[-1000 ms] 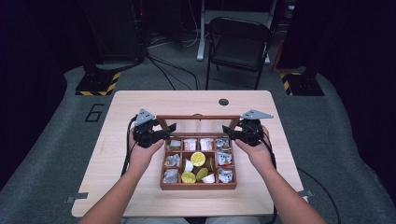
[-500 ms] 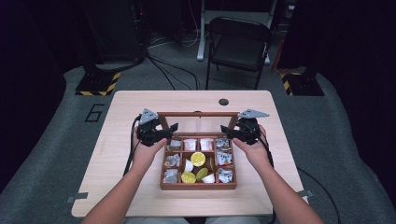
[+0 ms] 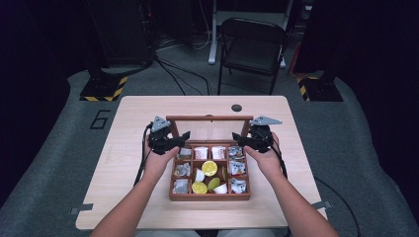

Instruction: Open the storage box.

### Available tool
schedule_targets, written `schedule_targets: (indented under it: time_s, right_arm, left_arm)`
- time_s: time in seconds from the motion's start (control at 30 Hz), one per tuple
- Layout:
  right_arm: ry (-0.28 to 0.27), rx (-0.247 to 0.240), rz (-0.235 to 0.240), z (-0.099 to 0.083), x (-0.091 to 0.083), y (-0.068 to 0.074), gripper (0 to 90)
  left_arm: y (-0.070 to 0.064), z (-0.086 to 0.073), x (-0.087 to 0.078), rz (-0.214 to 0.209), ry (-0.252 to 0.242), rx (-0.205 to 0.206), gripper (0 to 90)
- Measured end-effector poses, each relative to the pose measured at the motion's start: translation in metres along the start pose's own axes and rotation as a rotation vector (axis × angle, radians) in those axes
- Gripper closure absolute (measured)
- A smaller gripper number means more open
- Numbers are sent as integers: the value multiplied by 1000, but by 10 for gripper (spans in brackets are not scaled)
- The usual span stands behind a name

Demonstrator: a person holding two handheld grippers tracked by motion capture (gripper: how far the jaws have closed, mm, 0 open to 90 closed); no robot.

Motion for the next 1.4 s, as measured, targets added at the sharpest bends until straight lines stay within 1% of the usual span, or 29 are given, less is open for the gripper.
schedule_targets:
  time_s: [0.03,0.1,0.13,0.17,0.2,0.23,0.3,0.33,0.4,0.43,0.53,0.6,0.67,0.73,0.77,0.83,0.93,1.0,1.03,1.23,1.27,1.3,1.4]
  right_arm:
    - [2,-2,-3,0,1,0,390]
    - [7,-8,-4,-2,3,0,390]
    - [11,-5,-5,-3,4,0,390]
    - [9,-14,-8,-4,5,-1,390]
    - [4,-3,-8,-5,6,-1,390]
    - [3,-11,-12,-7,7,-1,390]
    - [8,5,-20,-10,9,-1,393]
    - [6,7,-21,-13,10,-1,395]
    - [27,-2,-21,-18,13,-1,399]
    - [35,7,-21,-19,15,-1,402]
    - [32,9,-22,-19,17,-2,402]
    - [33,-4,-28,-20,19,-3,403]
    - [38,-1,-32,-21,20,-3,406]
    - [41,6,-33,-22,21,-3,406]
    - [41,6,-33,-22,21,-3,406]
    - [40,-6,-37,-22,22,-5,408]
    - [37,-4,-38,-22,24,-5,414]
    - [38,-4,-38,-23,25,-6,416]
    - [35,-6,-34,-23,25,-6,416]
    - [32,16,-28,-23,27,-8,424]
    - [29,11,-29,-23,28,-8,424]
    - [31,7,-34,-23,28,-9,424]
    - [31,16,-31,-24,30,-9,418]
  left_arm:
    - [1,0,1,3,3,8,310]
    - [1,-2,2,2,4,-4,309]
    - [2,-3,3,2,6,-6,310]
    - [3,-4,4,2,6,-4,310]
    - [3,-4,5,0,4,-10,310]
    - [4,-5,5,1,7,-7,310]
    - [4,-7,7,0,12,-8,310]
    - [5,-9,8,1,28,3,309]
    - [5,-9,9,5,18,8,306]
    - [6,-9,9,9,16,9,306]
    - [7,-10,11,12,1,-2,306]
    - [9,-12,13,16,11,-11,305]
    - [10,-13,15,17,12,-14,305]
    - [11,-15,17,19,10,-27,306]
    - [12,-16,18,20,15,-22,306]
    - [13,-18,20,23,25,-28,307]
    - [15,-20,23,22,20,-37,308]
    - [15,-21,25,22,18,-61,309]
    - [16,-22,26,23,28,-54,310]
    - [18,-25,30,30,31,-58,315]
    - [19,-25,30,32,31,-58,316]
    - [19,-26,31,35,35,-62,318]
    - [21,-28,33,32,38,-79,319]
Point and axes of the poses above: each handheld gripper's, and its own axes: x roughly forward along the jaws, z roughly out of its top, y roughly to its left, the point moved 10 cm from there along x, roughly forward along the jaws, and after that the axes turned 12 degrees about -x, right-handed, at the moved point
